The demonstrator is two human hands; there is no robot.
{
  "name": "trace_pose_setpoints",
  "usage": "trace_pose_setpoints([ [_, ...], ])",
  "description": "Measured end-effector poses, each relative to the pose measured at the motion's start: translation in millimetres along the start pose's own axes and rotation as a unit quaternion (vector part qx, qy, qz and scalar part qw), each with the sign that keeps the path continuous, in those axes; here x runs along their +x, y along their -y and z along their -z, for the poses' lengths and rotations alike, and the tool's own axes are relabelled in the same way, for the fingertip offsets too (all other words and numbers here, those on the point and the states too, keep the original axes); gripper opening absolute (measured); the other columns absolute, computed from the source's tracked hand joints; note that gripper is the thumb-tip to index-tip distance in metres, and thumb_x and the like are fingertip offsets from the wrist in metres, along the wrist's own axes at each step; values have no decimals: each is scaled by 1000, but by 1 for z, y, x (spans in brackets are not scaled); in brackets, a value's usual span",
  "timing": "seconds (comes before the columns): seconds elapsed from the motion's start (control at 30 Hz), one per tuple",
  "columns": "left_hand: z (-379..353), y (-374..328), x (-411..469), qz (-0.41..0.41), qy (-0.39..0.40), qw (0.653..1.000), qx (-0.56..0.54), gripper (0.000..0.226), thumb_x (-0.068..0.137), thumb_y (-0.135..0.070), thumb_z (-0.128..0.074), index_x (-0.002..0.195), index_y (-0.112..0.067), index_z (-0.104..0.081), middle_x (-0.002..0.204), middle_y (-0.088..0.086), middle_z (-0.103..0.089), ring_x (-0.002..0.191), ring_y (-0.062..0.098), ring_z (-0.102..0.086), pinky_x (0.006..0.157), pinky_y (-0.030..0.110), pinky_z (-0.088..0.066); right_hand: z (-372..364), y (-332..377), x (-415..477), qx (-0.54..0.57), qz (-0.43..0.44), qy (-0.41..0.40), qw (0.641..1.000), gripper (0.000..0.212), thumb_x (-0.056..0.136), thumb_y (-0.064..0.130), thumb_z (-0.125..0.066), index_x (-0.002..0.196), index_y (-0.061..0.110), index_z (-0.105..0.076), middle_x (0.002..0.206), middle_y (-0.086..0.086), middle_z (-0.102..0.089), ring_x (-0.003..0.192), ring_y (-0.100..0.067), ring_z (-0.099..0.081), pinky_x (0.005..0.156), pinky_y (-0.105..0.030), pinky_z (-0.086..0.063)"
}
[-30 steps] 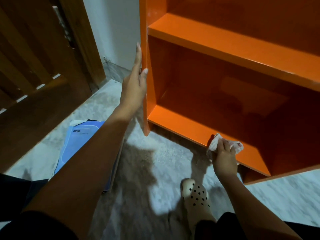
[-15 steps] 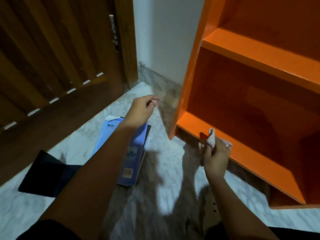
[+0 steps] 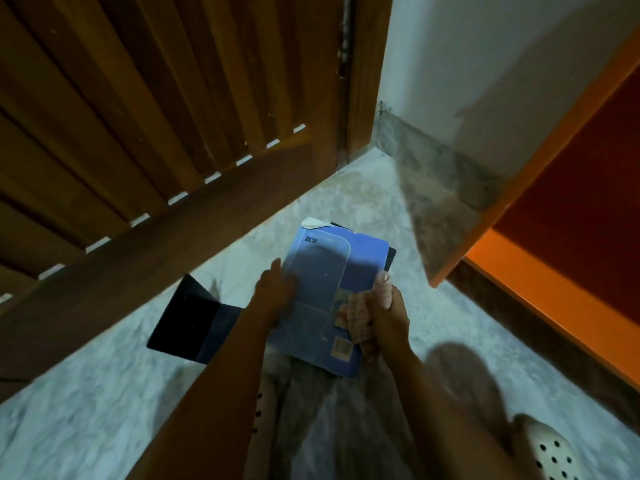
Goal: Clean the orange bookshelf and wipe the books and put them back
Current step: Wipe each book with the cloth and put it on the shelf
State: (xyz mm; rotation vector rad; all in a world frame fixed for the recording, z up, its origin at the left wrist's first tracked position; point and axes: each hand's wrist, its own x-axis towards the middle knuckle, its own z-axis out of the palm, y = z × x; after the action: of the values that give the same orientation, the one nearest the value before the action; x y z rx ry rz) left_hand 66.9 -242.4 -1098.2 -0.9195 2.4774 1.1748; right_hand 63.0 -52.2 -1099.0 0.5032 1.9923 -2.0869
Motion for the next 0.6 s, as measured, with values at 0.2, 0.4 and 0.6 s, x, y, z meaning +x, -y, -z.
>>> trace_pose_setpoints([
  [0.2, -7, 5, 0, -31, -51, 997, -48, 43, 96, -30, -48, 132, -8, -42, 128, 18, -54, 116, 34, -52, 99, 45, -42, -12, -12, 9, -50, -9, -73, 996, 47, 96, 55, -37, 82, 16, -59, 81, 2, -62, 69, -8, -57, 49, -6, -41],
  [0.4, 4, -13, -9, -57, -91, 988, -112, 39, 93, -24, -56, 128, -9, -48, 115, 21, -62, 103, 33, -59, 80, 34, -45, -10, -14, 6, -69, 13, -79, 994, 45, 97, 48, -42, 82, 9, -58, 75, 4, -57, 72, -13, -55, 47, -2, -38],
  [0.6, 8, -32, -24, -94, -3, 994, -51, 34, 92, -13, -54, 126, -10, -50, 115, 17, -62, 105, 31, -58, 78, 28, -39, 9, -6, -19, -11, -13, -61, 998, 41, 94, 47, -50, 73, 12, -54, 65, -5, -58, 51, -14, -56, 44, -22, -46],
])
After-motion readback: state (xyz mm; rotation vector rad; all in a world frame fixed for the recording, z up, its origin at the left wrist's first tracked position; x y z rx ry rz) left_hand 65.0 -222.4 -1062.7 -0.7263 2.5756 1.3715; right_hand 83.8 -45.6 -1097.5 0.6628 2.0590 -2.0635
